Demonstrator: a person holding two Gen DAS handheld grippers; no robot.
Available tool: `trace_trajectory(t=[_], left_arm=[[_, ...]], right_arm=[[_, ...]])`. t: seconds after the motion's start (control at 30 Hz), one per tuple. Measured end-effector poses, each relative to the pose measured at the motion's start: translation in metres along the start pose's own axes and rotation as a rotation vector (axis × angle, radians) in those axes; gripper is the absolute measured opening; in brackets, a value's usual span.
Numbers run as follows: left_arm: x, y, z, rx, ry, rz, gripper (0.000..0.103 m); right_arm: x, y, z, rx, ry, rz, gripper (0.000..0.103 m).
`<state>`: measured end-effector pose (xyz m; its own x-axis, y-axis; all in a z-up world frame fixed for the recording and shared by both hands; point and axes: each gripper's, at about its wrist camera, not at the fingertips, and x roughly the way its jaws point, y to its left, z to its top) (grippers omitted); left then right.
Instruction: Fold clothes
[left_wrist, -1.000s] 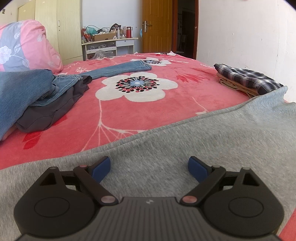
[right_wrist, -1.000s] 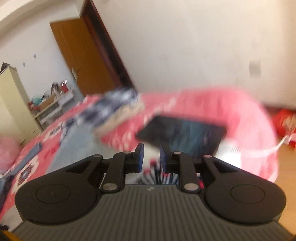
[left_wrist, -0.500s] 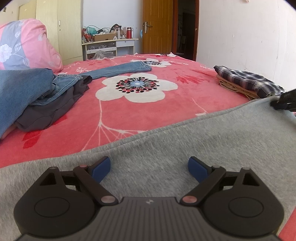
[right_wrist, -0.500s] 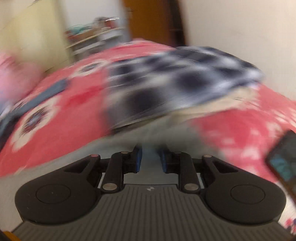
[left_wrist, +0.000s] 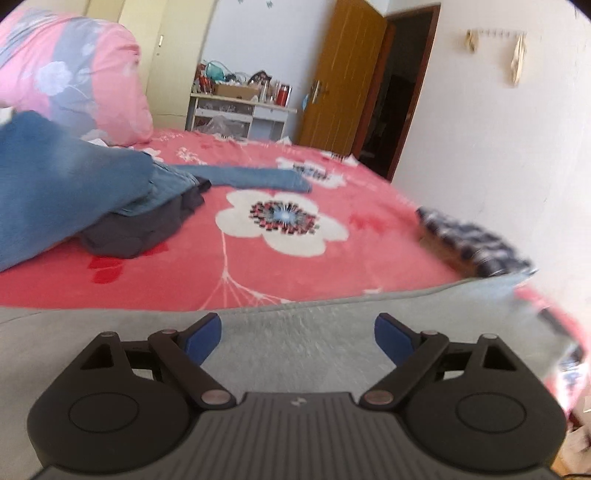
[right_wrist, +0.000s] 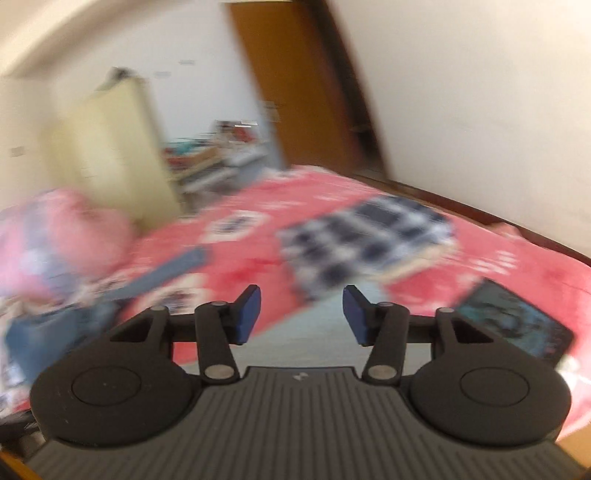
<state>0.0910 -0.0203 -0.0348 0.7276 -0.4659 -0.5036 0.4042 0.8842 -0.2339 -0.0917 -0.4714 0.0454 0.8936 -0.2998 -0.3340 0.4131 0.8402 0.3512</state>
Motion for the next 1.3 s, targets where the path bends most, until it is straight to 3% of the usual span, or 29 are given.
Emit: trace_trajectory(t=[0.13,0.27,0.4,0.57,0.67,0.77,0.87,1.0,1.07,1.13,1.2,1.3], left_arm=[[-0.070,0.034,-0.008,-0.068,-0.024,-0.004,0.092],[-0.117,0.091,-0.020,-0.132,-0.056,0.131,0.092],[-0.134,0.155,-0.024,-0.228,-0.061,0.290,0.091],[-0.144,0.221,-0.014,-0.320,0.009,0.448,0.084],[-0.170,0.250,0.003,-0.322,-0.025,0.494,0.084],[-0.197,0.260,0.019,-0.241,-0.050,0.555,0.084],[-0.224,0.270,0.034,-0.159,-0.076,0.616,0.085],[-0.260,0.283,0.054,-0.048,-0.110,0.695,0.087],[-0.267,0.283,0.050,-0.010,-0.098,0.683,0.088],[-0.249,0.273,0.031,0.004,-0.064,0.599,0.088],[-0.232,0.263,0.012,0.018,-0.030,0.516,0.088],[-0.190,0.242,-0.013,0.064,-0.003,0.442,0.088]], right_arm=[[-0.006,0.076,-0.008,-0.100,0.036,0.205,0.054],[0.035,0.154,-0.047,-0.169,0.201,0.373,0.053],[0.089,0.239,-0.100,-0.216,0.375,0.488,0.051],[0.135,0.331,-0.149,-0.269,0.522,0.552,0.042],[0.148,0.381,-0.167,-0.331,0.571,0.597,0.039],[0.164,0.425,-0.184,-0.403,0.620,0.637,0.039],[0.193,0.452,-0.207,-0.518,0.629,0.560,0.039],[0.203,0.455,-0.201,-0.475,0.578,0.525,0.038],[0.187,0.453,-0.187,-0.446,0.543,0.560,0.038],[0.164,0.458,-0.183,-0.479,0.542,0.615,0.039],[0.155,0.472,-0.197,-0.536,0.603,0.652,0.039],[0.172,0.498,-0.237,-0.622,0.669,0.615,0.040]])
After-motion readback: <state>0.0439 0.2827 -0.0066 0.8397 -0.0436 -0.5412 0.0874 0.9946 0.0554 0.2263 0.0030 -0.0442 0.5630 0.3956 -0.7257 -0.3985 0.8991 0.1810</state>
